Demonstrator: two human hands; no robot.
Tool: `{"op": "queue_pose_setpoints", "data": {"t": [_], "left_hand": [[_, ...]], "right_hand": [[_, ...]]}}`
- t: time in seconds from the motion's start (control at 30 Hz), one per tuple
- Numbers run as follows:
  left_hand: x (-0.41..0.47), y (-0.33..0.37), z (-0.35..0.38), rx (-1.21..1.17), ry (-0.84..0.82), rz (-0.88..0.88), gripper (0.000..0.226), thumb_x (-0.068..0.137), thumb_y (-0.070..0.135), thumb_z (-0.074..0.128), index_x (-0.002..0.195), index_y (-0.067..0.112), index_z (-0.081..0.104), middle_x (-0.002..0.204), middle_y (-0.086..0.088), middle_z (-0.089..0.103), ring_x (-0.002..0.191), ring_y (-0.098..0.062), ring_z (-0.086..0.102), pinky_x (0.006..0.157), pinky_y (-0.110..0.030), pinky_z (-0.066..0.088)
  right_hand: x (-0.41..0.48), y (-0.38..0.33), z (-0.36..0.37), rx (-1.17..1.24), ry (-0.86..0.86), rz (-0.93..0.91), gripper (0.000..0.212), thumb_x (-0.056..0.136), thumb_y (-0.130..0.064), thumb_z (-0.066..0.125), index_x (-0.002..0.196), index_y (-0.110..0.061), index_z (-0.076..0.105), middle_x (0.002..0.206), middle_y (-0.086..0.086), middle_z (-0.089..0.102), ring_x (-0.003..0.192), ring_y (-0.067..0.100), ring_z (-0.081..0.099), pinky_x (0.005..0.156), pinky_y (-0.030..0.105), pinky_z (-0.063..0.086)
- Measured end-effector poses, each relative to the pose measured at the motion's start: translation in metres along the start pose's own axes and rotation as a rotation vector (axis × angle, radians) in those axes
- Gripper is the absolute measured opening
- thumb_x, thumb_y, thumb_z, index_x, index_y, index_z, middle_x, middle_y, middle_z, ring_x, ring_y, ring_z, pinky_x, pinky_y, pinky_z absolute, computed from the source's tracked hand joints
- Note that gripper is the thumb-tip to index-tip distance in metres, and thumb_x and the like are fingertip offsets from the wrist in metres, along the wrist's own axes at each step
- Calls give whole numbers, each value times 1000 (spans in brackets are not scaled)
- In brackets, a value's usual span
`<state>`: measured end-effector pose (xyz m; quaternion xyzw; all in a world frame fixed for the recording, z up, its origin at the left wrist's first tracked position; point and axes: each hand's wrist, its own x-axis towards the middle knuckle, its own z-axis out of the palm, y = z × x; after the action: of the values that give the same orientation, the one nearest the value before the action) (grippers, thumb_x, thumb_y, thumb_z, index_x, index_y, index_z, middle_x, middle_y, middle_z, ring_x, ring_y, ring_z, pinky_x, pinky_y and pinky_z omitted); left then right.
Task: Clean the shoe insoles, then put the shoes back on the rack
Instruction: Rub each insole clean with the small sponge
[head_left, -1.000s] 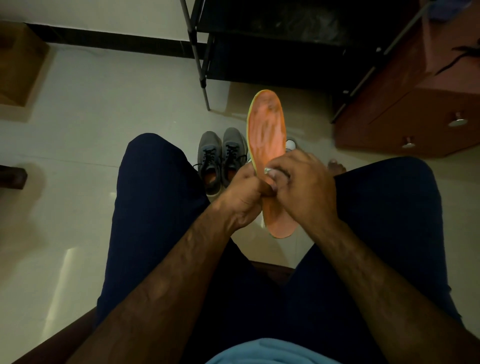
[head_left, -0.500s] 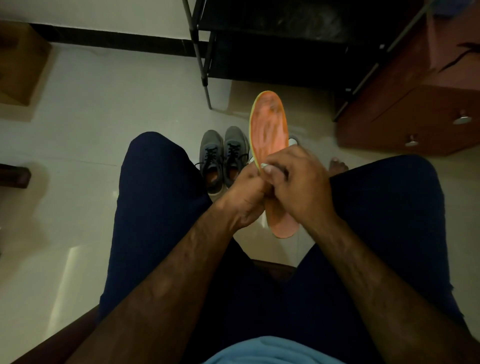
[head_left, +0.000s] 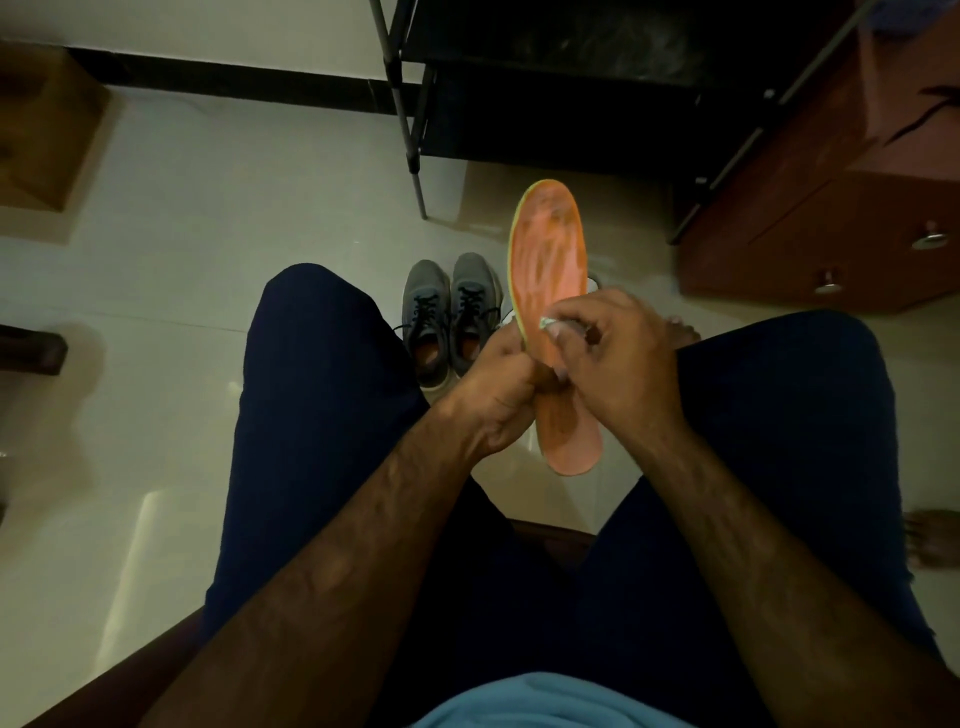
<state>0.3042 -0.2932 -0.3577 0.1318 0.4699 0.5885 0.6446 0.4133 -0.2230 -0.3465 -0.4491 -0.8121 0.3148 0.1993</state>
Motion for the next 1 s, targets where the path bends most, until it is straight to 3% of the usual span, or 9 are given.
{"op": "queue_pose_setpoints", "data": {"t": [0.1, 0.27, 0.33, 0.47, 0.57, 0.67, 0.8, 0.9, 1.0], "left_hand": [[0, 1, -5, -51, -3, 35, 59, 66, -26, 42, 123, -16, 55, 108, -26, 60, 105, -35, 64, 90, -39, 56], [0, 16, -5, -216, -58, -8, 68, 77, -25, 44, 143, -10, 46, 129, -24, 60, 125, -36, 59, 105, -41, 53], [-2, 21, -8, -366, -96, -16, 75, 76, -9, 48, 150, -11, 36, 133, -23, 53, 125, -36, 53, 99, -38, 53], [-5, 21, -15, -621, -171, -35, 80, 101, 52, 42, 158, -3, 27, 154, -29, 33, 137, -41, 40, 116, -50, 36], [-7, 22, -20, -644, -193, -47, 102, 90, 83, 33, 154, 4, 39, 157, -28, 39, 143, -40, 43, 124, -51, 26], [-7, 29, -28, -647, -143, -136, 92, 91, 79, 40, 142, 4, 56, 150, -26, 49, 139, -45, 47, 121, -58, 29], [-8, 35, -27, -586, -175, -347, 80, 97, 73, 42, 139, 6, 50, 133, -25, 63, 122, -43, 62, 105, -57, 49], [-6, 35, -32, -421, -257, -493, 96, 90, 75, 54, 152, 3, 41, 151, -25, 49, 139, -42, 48, 118, -64, 31], [-6, 36, -33, -357, -344, -509, 88, 92, 56, 59, 158, 6, 32, 164, -23, 29, 152, -39, 29, 119, -69, 22]], "right_hand": [[-10, -9, 3, 9, -94, -127, 15, 91, -20, 72, 103, -27, 79, 103, -6, 70, 102, 16, 58, 90, 32, 46], [-4, -1, -7, 184, -68, 88, 17, 89, -16, 76, 98, -30, 77, 107, -8, 60, 102, 3, 60, 90, 20, 51], [-6, -4, -6, 236, -106, 115, 20, 88, -11, 77, 97, -29, 75, 112, -9, 57, 100, -5, 59, 86, 7, 46], [-3, 1, -6, 428, -177, 230, 23, 89, -10, 76, 92, -34, 74, 112, -10, 72, 104, 9, 68, 91, 35, 57], [3, 8, -16, 430, -154, 236, 33, 87, -1, 74, 84, -34, 75, 109, -9, 75, 103, 5, 69, 78, 23, 56], [7, 13, -30, 388, -115, 156, 43, 85, 11, 68, 82, -32, 75, 100, -13, 74, 95, -1, 69, 71, 13, 54], [10, 25, -36, 281, -120, 91, 55, 81, 17, 63, 79, -36, 74, 102, -18, 71, 103, 5, 68, 85, 37, 63], [11, 24, -37, 44, -83, -56, 56, 73, 9, 65, 78, -47, 69, 100, -27, 68, 107, 10, 66, 97, 55, 52], [13, 20, -35, -90, -75, -132, 55, 71, 7, 70, 82, -47, 67, 102, -26, 66, 108, 15, 64, 107, 50, 38]]}}
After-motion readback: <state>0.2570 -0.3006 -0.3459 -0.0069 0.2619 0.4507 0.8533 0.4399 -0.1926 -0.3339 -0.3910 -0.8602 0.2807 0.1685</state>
